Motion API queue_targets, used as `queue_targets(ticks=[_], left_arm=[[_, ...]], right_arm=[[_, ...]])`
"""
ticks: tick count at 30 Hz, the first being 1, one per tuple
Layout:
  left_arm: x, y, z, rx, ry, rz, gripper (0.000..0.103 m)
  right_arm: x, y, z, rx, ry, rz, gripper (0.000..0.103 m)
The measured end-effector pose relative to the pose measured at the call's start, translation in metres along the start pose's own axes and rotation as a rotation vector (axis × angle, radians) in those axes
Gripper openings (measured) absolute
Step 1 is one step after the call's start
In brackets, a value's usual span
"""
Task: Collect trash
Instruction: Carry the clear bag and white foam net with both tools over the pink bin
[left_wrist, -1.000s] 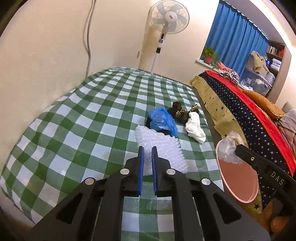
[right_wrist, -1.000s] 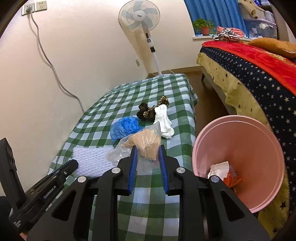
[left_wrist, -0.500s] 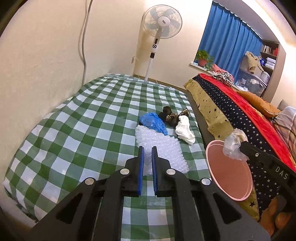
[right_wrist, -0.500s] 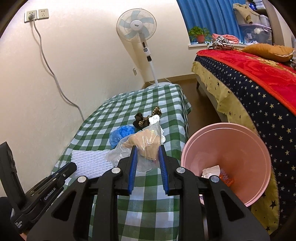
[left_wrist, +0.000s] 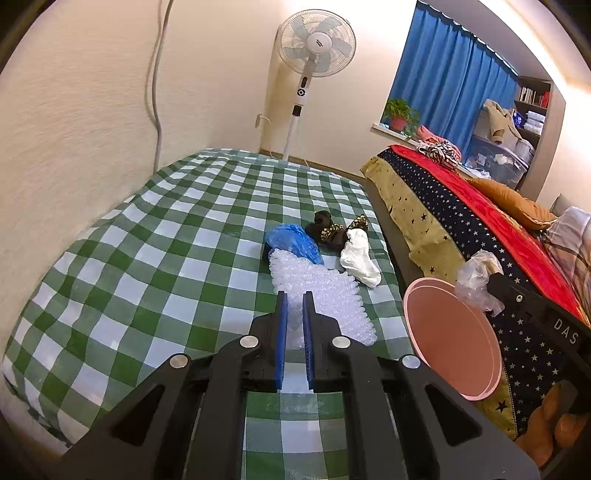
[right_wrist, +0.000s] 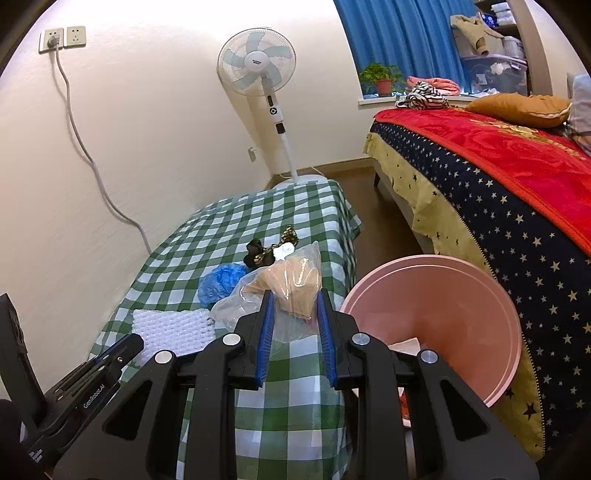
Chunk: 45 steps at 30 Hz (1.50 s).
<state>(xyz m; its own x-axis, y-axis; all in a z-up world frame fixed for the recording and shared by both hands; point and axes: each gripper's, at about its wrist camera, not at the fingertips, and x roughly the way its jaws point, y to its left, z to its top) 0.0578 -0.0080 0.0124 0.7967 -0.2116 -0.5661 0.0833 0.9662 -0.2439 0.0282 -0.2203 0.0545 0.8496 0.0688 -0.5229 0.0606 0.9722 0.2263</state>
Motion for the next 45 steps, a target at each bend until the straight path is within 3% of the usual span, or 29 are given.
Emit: queue_targets(ticks=[18, 30, 45], left_arm=[[0.018, -0.026, 0.001, 0.051, 0.007, -0.019, 0.008], [0.033, -0.063, 0.0, 0.095, 0.013, -0.092, 0.008], [0.062, -0.117, -0.007, 0.154, 0.05, -0.186, 0.008]], right_arm=[[-0.002, -0.014, 0.013, -0.031, -0.047, -0.102, 0.024], [-0.006, -0.033, 0.025, -0.074, -0.07, -0.259, 0.024], [-0.004, -0.076, 0.028, 0.014, -0.049, -0.404, 0.024]])
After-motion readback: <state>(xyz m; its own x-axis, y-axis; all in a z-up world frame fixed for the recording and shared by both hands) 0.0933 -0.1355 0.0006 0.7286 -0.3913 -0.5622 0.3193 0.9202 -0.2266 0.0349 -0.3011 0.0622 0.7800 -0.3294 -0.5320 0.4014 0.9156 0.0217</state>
